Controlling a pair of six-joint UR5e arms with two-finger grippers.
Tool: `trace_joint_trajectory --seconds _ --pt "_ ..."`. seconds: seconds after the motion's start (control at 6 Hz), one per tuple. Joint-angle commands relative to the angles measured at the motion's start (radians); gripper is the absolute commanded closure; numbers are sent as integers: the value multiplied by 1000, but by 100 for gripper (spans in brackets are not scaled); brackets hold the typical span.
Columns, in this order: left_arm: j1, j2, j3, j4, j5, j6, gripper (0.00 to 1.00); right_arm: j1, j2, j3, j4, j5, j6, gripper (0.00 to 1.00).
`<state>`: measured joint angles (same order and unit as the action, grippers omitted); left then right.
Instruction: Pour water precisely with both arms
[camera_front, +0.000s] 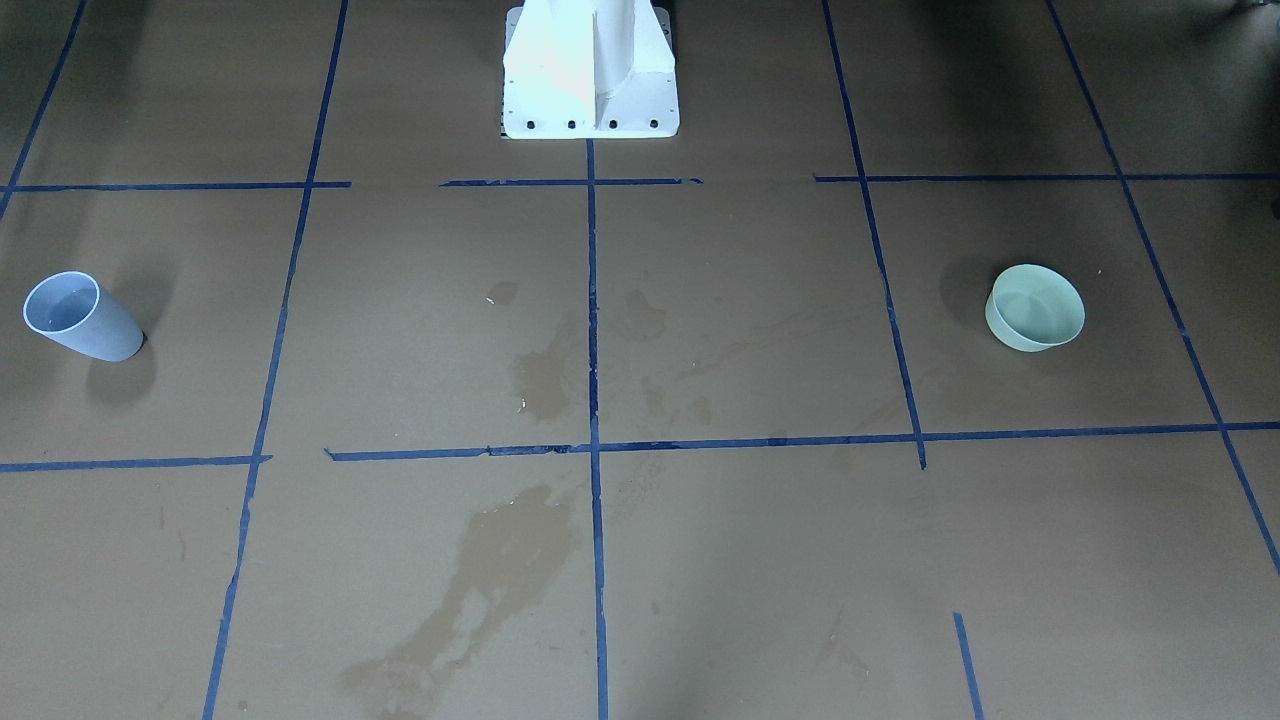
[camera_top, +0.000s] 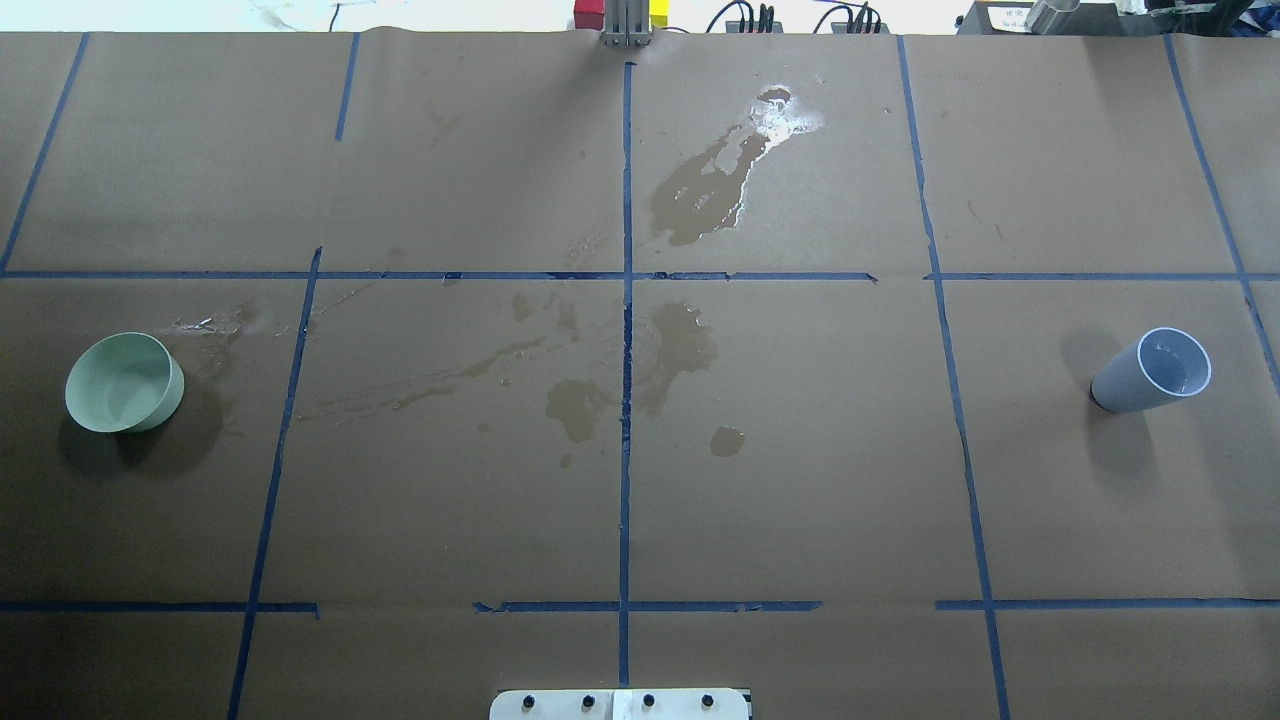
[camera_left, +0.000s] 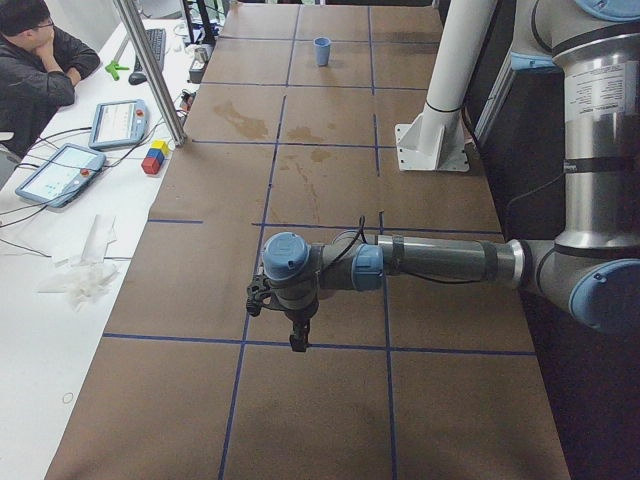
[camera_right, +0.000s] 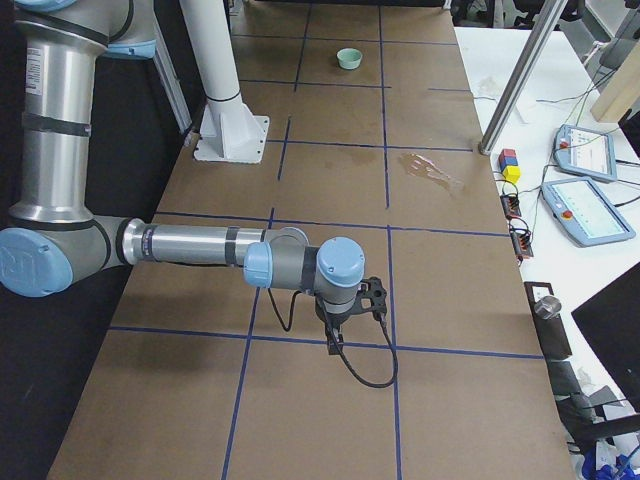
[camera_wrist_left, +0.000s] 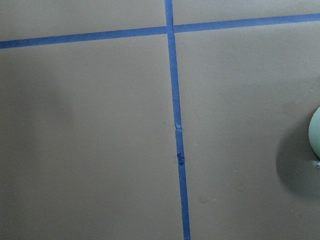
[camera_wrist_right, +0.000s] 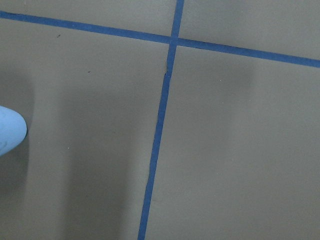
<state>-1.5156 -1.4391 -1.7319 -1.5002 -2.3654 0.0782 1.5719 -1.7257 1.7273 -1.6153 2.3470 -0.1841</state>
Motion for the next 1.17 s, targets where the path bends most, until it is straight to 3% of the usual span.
trace_joint_trajectory --seconds 0.0,1.0 --pt "3 0 -23 3 -2 0 0 0 0 11 2 8 0 0" --pt "5 -70 -25 -11 -5 -25 0 -3 23 35 2 15 34 0"
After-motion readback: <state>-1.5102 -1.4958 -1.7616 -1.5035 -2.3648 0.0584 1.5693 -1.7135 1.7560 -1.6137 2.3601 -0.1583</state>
